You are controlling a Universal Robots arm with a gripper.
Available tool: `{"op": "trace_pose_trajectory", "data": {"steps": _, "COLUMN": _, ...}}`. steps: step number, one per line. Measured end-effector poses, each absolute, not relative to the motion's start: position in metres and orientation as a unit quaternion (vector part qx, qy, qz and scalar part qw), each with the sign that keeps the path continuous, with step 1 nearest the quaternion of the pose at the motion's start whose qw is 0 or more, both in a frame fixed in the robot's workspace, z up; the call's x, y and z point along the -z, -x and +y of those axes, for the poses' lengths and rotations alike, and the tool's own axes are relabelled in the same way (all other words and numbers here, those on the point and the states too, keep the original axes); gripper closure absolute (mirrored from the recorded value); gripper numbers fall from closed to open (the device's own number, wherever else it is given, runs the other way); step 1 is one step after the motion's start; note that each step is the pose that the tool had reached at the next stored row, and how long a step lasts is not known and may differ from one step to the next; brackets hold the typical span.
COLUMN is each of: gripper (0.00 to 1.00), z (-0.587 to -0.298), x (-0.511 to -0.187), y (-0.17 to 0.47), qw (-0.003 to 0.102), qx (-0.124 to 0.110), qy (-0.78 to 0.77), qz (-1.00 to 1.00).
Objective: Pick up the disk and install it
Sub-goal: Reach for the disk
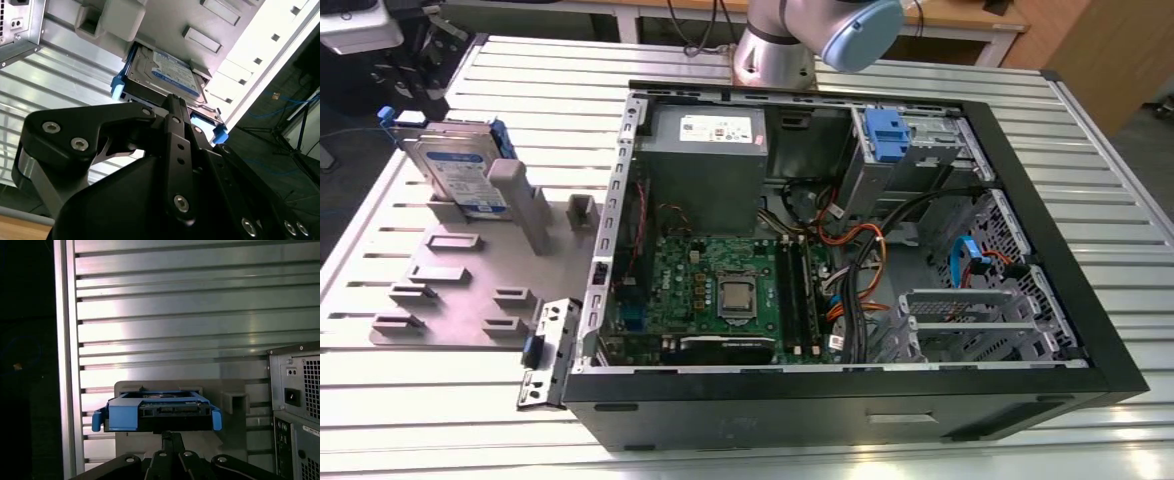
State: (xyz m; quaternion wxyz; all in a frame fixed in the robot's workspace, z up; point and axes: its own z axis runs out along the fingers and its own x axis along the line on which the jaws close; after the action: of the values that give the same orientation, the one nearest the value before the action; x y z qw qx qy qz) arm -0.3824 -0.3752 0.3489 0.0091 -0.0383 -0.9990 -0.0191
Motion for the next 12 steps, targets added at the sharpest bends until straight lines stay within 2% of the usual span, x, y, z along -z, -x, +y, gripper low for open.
{"op": "trace_pose_trajectory", "data": {"steps": 9, "gripper": 0.89, "z": -0.3675, "x": -0.3451, "y": 0.3839, "qw": 0.009, "qx": 0.018, "qy": 0.020, "qz": -1.000}}
{"op": "trace_pose_trajectory", "data": {"steps": 12, "gripper": 0.89, "z": -0.3656, "x": -0.3437, "y": 0.3858, "qw": 0.009, "qx": 0.010, "qy": 0.017, "qz": -1.000}}
